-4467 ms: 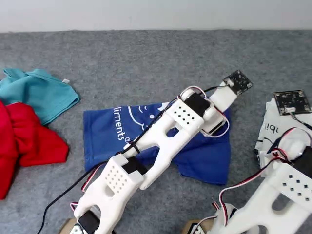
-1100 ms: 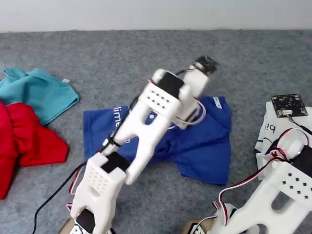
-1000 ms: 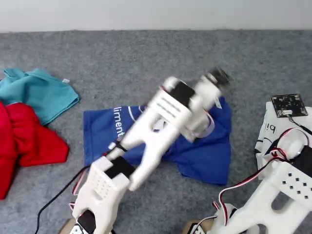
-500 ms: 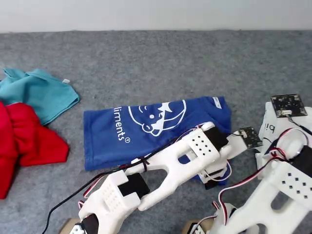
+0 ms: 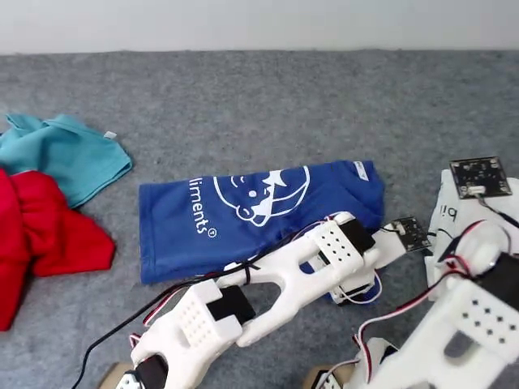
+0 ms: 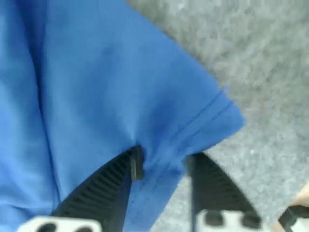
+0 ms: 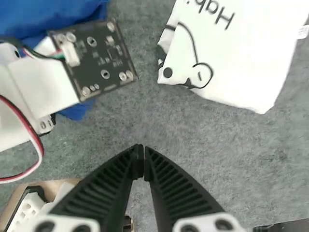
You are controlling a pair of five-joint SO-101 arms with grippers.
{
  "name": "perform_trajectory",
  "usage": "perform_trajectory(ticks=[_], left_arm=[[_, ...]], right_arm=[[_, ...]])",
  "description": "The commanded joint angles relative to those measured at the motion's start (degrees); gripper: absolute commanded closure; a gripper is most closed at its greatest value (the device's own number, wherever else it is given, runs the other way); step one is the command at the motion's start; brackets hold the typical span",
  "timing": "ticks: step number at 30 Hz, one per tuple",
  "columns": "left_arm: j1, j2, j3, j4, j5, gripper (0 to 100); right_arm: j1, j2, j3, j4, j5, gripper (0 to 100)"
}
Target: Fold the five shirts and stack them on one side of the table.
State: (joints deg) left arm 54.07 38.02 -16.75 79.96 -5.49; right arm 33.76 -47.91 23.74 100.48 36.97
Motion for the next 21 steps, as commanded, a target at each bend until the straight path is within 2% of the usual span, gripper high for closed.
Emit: perform_trajectory(ticks=[1,9,17,21], left_arm=[[-0.4,-1.0,-5.0,2.0,0.4,99],[-2.5,-4.0,-15.0,8.1,0.8,99],[-9.7,-0.9,-19.3,3.3,0.4,99],[-13.2,2.7,-19.4,-0.3,-2.5,99]], right_arm=[[0.3,-2.9,-1.8,1.5,0.4,98.0],[0.6,-3.4,-1.8,1.5,0.4,98.0],[0.6,-3.3,-1.8,1.5,0.4,98.0],[0.6,-3.3,-1.8,1.5,0.4,98.0]])
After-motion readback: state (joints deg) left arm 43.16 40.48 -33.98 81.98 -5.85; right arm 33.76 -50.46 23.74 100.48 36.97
